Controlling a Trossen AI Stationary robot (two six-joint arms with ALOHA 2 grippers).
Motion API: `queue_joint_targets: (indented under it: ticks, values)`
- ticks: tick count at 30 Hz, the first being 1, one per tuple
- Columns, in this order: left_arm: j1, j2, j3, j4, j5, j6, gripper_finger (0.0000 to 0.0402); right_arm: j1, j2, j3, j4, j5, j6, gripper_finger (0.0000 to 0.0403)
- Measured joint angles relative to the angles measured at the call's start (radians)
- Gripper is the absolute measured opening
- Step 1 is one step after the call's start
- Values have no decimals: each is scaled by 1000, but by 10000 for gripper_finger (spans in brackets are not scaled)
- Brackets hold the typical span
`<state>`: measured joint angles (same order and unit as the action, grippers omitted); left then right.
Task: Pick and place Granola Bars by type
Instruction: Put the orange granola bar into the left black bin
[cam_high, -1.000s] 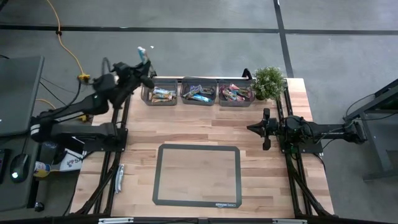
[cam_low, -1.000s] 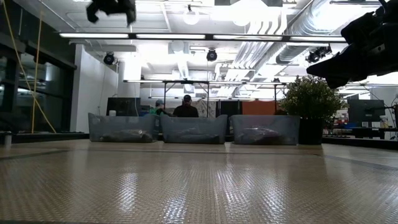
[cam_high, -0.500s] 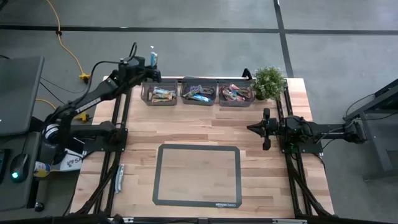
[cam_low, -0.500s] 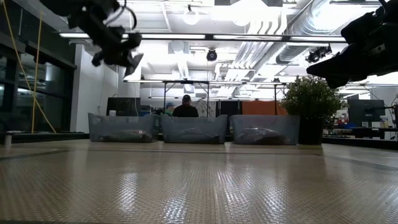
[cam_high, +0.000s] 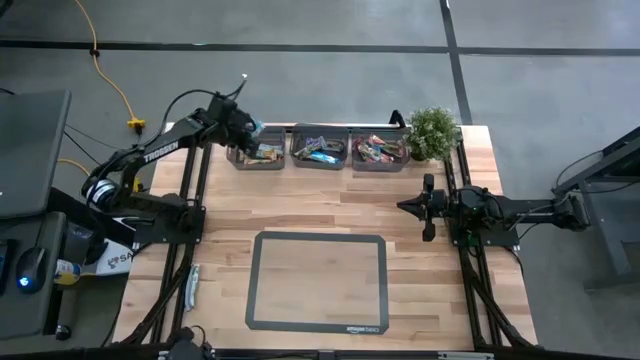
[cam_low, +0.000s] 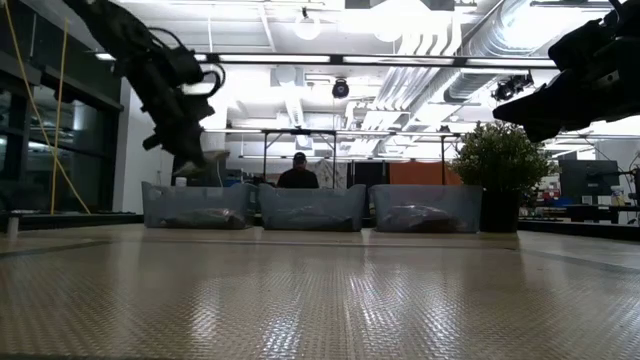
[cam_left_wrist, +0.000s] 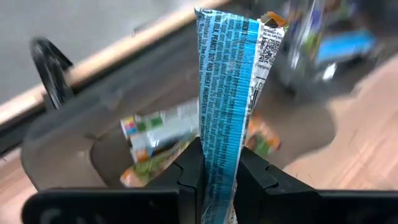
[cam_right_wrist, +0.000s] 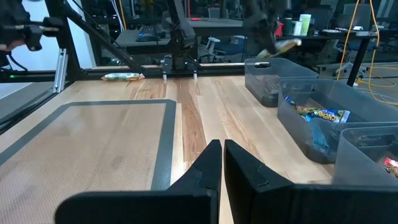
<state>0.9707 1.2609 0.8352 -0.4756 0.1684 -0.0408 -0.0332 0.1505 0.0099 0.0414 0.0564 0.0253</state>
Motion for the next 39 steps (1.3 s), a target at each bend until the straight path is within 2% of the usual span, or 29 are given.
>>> queue_joint_targets:
  ticks: [4, 10, 14, 19, 24, 27, 33, 39]
  values:
    - [-2, 61, 42, -94, -5, 119, 52, 0, 0, 0, 0, 0, 0, 3]
    - [-2, 191, 194, -265, -114, 241, 52, 0, 0, 0, 0, 0, 0, 3]
    - [-8, 273, 283, -392, -151, 343, 52, 0, 0, 0, 0, 0, 0, 2]
    - [-49, 324, 310, -495, -234, 537, 52, 0, 0, 0, 0, 0, 0, 2]
    - [-84, 333, 310, -478, -357, 668, 52, 0, 0, 0, 0, 0, 0, 2]
    - [-94, 333, 310, -457, -402, 695, 52, 0, 0, 0, 0, 0, 0, 2]
    - [-100, 333, 310, -453, -404, 774, 52, 0, 0, 0, 0, 0, 0, 2]
    - [-128, 333, 310, -370, -376, 743, 52, 0, 0, 0, 0, 0, 0, 2]
